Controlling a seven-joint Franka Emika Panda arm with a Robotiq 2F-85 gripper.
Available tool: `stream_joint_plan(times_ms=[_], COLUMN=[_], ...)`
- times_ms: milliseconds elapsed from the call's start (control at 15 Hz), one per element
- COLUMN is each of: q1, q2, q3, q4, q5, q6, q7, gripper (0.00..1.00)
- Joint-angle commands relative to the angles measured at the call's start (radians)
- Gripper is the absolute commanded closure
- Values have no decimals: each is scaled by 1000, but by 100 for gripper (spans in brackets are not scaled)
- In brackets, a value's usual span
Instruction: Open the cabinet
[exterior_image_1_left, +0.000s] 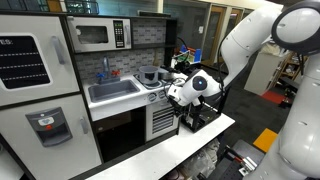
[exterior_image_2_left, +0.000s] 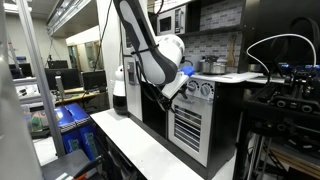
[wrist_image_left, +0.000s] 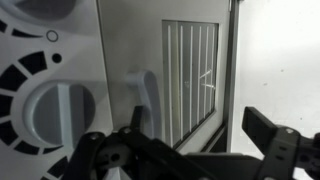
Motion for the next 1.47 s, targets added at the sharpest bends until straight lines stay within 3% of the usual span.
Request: stream_joint_plan(times_ms=[0, 1400], q1=[-15, -3], q2=[64, 146], q3=[-1, 0], q4=[51, 81], q5=[-44, -79], q6=[32, 116], q7=[9, -168], gripper=[0, 0])
